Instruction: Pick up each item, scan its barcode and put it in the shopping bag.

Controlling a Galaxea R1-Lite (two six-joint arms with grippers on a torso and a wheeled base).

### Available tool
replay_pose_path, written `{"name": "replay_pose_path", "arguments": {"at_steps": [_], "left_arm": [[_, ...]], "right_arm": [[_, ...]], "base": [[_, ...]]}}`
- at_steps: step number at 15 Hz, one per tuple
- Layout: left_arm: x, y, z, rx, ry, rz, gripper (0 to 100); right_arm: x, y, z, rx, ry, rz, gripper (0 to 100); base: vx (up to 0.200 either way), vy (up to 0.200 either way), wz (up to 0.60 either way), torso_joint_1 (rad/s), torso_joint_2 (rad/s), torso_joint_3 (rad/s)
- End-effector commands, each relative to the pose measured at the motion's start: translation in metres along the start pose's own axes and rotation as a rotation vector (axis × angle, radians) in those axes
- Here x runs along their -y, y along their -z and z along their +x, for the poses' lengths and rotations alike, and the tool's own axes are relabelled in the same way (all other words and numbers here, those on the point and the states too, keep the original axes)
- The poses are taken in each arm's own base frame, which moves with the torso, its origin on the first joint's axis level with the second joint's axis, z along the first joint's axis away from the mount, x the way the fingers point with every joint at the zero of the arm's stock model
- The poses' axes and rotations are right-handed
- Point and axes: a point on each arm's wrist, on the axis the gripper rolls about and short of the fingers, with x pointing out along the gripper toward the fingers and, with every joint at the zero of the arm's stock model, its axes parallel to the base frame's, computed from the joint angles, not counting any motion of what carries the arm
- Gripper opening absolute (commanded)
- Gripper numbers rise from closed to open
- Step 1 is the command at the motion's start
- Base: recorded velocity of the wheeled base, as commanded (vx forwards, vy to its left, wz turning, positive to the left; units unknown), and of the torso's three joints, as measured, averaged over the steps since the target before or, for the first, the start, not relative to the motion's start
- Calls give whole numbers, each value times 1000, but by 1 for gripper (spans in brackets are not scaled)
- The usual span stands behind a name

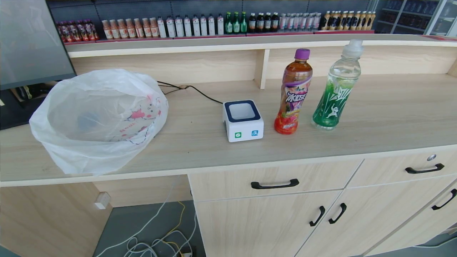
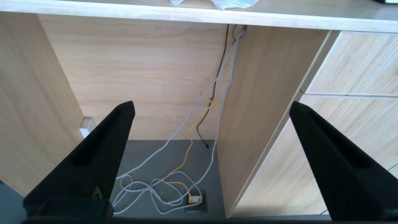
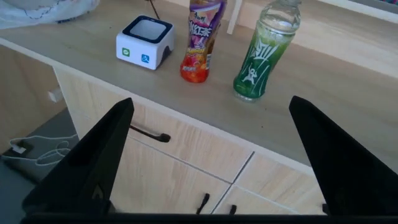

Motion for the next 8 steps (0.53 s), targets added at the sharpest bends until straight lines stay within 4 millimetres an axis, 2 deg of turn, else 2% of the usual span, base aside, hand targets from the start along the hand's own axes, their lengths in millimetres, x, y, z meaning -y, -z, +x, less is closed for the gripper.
{"name": "replay_pose_path", "arguments": {"at_steps": [1,4,8], "left_arm": [[0,0,0,-1,0,-1,100],[0,0,0,-1,0,-1,100],[0,0,0,-1,0,-1,100]], "right_arm": [[-1,8,24,-67,-78,18,100],[-10,10,66,-47,-131,23,100],[-28,19,126,-20,-19,126,100]], "base": [[0,0,0,0,0,0],[0,0,0,0,0,0],[0,0,0,0,0,0]]}}
